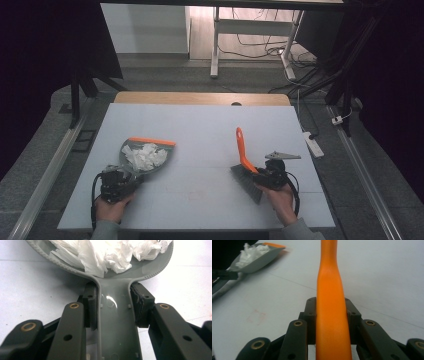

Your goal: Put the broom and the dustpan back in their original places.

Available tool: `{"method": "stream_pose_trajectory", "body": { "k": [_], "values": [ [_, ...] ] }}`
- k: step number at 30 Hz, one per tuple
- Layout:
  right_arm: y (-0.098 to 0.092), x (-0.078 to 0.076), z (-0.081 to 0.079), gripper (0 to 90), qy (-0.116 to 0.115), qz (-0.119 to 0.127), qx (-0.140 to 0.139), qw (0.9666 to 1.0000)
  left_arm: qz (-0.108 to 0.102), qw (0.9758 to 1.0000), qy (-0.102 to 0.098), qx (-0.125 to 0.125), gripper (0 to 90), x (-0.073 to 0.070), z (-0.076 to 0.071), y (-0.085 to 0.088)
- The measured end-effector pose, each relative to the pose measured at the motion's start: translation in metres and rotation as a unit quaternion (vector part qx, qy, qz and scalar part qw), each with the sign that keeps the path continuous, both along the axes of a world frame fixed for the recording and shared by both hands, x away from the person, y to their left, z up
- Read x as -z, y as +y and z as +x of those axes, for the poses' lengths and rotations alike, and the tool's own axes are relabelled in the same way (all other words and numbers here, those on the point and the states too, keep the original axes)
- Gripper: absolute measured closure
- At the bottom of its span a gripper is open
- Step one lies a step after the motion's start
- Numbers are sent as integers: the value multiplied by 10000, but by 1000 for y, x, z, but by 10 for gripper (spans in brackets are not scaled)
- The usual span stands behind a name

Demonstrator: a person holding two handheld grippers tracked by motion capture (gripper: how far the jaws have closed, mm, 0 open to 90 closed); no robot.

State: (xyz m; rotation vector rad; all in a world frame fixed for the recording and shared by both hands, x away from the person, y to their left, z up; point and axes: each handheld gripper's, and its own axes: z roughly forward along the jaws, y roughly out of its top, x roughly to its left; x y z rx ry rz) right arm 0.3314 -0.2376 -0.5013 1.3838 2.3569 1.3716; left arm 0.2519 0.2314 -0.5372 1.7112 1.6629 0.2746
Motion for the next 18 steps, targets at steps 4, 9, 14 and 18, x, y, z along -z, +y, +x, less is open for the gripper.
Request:
{"method": "stream_pose_trajectory", "body": {
  "k": [4, 9, 14, 18],
  "values": [
    [-7, 3, 6, 677, 10, -325, 183, 9993, 86, 10000, 23, 8, 608, 2, 1, -3],
    [-13, 8, 12, 571, 13, -660, 272, 9974, 53, 9999, 46, 96, 543, 3, 1, -3],
    [-17, 11, 17, 493, 63, -887, 323, 9955, 202, 9997, -35, 166, 360, 0, -1, -4],
    [-19, 14, 19, 455, 53, -1215, 459, 9915, 213, 9994, -119, 247, 309, -4, -3, -3]
  ]
}}
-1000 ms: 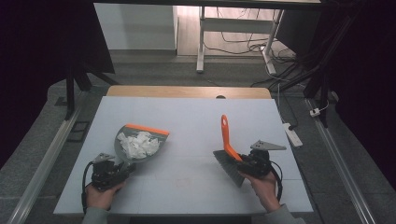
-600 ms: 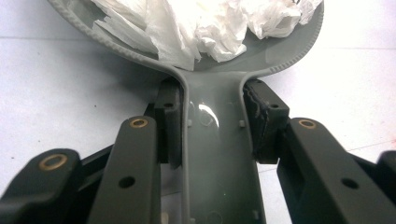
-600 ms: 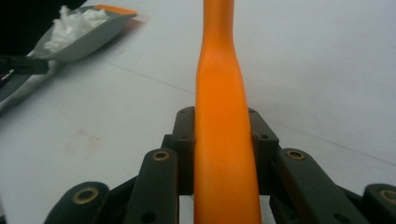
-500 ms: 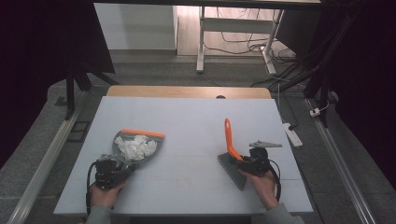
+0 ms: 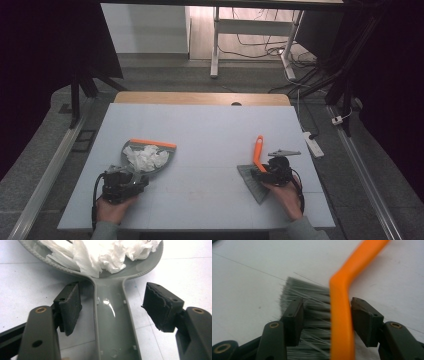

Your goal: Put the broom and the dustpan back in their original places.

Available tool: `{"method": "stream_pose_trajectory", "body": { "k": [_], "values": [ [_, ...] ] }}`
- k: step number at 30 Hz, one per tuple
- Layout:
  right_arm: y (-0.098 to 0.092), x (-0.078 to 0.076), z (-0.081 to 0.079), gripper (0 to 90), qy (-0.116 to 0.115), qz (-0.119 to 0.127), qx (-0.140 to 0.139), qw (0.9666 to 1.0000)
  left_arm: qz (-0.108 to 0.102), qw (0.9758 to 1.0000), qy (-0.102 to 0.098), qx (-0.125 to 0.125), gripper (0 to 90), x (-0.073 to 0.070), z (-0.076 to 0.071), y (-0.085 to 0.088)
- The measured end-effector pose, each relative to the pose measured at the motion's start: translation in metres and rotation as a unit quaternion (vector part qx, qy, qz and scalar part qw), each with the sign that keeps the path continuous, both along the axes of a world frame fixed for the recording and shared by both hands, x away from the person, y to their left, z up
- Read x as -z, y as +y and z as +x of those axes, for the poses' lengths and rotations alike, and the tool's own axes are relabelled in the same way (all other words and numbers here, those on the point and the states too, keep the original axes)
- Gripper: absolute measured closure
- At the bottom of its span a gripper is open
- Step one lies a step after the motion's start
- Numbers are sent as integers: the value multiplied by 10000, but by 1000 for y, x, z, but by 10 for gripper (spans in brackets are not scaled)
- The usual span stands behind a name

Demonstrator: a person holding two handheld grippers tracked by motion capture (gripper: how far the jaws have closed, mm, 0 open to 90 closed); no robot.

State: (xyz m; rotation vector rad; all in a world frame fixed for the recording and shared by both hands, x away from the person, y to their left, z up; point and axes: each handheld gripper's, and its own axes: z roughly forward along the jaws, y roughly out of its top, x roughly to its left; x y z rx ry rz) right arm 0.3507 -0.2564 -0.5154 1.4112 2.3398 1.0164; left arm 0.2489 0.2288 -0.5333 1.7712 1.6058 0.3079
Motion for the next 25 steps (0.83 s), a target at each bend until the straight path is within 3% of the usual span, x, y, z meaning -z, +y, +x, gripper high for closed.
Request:
{"method": "stream_pose_trajectory", "body": {
  "k": [5, 11, 16, 25],
  "values": [
    [-2, -3, -2, 460, -130, -1, -10, 9999, 37, 9999, -60, 88, 286, -4, -3, 2],
    [-8, -16, -14, 461, -510, 50, -172, 9985, 202, 9984, -390, 361, 288, -18, -15, 8],
    [-16, -22, -29, 473, -842, 328, -769, 9929, 118, 9940, -526, 953, 290, -21, -18, 15],
    [-18, -23, -41, 480, -1250, 206, -1283, 9836, -86, 9871, -592, 1487, 306, -22, -16, 17]
  ]
}}
